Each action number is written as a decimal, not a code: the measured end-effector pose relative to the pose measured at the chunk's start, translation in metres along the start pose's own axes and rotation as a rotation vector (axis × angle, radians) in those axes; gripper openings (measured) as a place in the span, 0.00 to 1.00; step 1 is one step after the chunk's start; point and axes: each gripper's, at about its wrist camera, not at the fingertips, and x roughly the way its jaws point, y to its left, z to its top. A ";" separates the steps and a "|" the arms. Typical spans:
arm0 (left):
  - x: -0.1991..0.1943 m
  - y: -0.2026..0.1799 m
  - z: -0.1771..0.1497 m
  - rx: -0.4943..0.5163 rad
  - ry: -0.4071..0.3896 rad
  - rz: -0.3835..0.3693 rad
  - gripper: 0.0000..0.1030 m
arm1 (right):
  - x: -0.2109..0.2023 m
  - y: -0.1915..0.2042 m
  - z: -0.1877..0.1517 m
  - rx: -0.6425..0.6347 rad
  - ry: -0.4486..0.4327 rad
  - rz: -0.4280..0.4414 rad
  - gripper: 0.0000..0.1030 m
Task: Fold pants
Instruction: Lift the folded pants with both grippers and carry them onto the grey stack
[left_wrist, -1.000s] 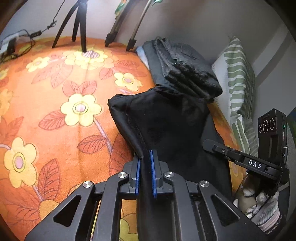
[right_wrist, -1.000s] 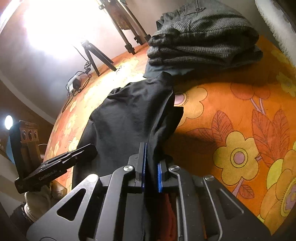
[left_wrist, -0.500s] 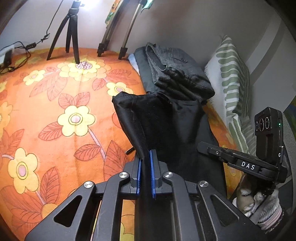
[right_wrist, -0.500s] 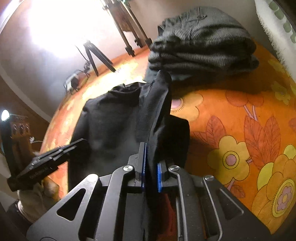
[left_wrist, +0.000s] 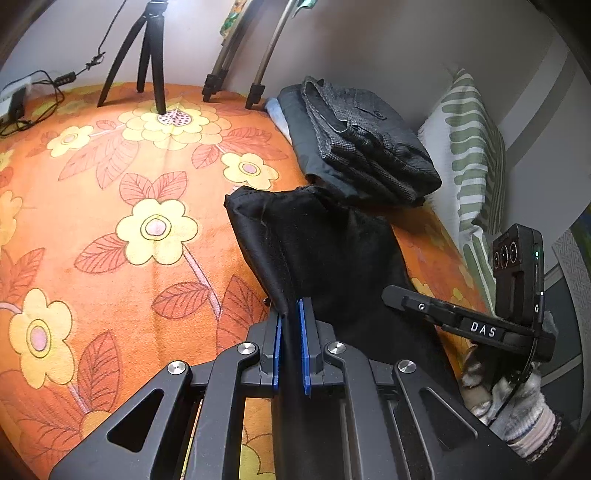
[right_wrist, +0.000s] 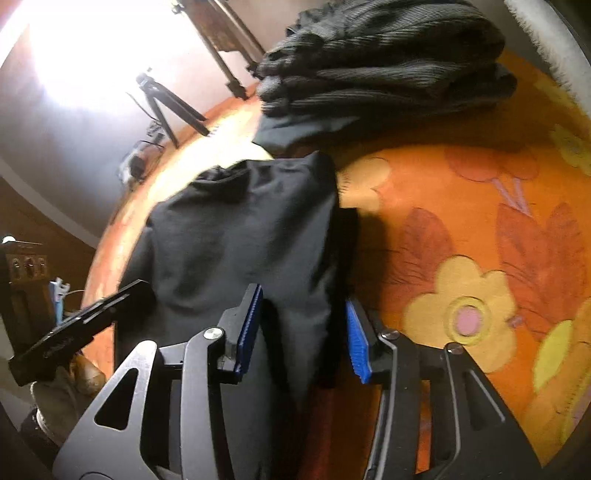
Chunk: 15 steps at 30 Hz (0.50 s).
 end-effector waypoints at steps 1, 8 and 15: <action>0.001 0.001 0.000 -0.002 0.001 0.002 0.07 | 0.003 0.003 -0.001 -0.004 -0.007 0.020 0.44; -0.003 0.001 0.000 0.000 -0.011 0.005 0.07 | 0.000 0.020 -0.001 -0.009 -0.028 0.045 0.12; -0.029 -0.015 0.004 0.034 -0.071 -0.021 0.06 | -0.036 0.049 0.000 -0.092 -0.119 0.001 0.10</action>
